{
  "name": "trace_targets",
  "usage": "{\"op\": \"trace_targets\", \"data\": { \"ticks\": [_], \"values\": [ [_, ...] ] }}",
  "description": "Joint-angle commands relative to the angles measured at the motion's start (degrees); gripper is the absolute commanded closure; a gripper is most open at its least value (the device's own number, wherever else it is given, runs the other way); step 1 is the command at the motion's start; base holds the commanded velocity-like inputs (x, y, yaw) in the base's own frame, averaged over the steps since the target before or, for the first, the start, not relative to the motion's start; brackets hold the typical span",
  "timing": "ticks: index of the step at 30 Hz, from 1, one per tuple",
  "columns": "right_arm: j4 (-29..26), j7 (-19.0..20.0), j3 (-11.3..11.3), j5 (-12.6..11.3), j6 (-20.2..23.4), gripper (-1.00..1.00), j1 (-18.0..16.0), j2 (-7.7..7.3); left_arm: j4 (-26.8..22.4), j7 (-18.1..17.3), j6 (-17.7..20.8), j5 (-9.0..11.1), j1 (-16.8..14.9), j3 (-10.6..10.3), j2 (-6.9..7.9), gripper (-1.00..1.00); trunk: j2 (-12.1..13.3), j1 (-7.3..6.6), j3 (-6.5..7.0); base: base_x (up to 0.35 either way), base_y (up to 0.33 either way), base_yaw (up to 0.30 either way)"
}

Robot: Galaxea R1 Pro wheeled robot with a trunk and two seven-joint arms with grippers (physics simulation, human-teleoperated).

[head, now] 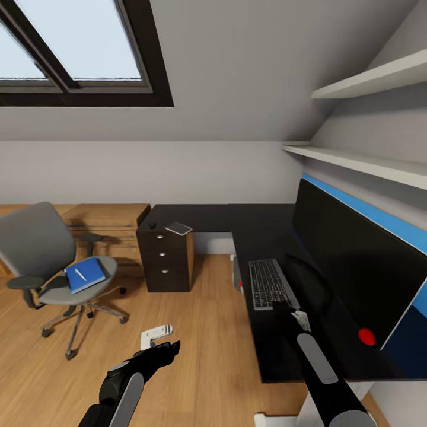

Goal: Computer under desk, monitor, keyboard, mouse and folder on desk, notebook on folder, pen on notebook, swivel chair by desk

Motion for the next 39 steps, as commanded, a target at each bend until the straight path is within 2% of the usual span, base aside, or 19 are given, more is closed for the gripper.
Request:
{"op": "trace_targets", "data": {
  "ticks": [1, 15, 31, 39],
  "values": [
    [0.01, -0.97, -0.13, -0.14, 0.18, 1.0, 0.0, -0.03, -0.07, 0.53, 0.16, 0.6, -0.04, -0.04, 0.0, -1.0, -0.04, 0.02, -0.09, 0.068, -0.059, 0.0],
    [0.01, -0.99, -0.13, -0.24, 0.23, 1.0, 0.0, -0.14, 0.04, 0.51, 0.16, 0.6, -0.05, -0.04, 0.0, -1.0, -0.04, 0.02, -0.09, 0.013, -0.063, 0.0],
    [0.01, -1.05, -0.13, -0.24, 0.23, 1.0, 0.0, -0.13, 0.08, 0.53, 0.16, 0.6, -0.04, -0.04, 0.0, -1.0, -0.04, 0.02, -0.09, 0.163, -0.001, 0.0],
    [0.01, -1.05, -0.13, -0.24, 0.23, 1.0, 0.0, -0.1, 0.13, 0.51, 0.16, 0.6, -0.04, -0.04, 0.0, -1.0, -0.04, 0.02, -0.09, 0.034, 0.0, 0.0]
  ]
}}
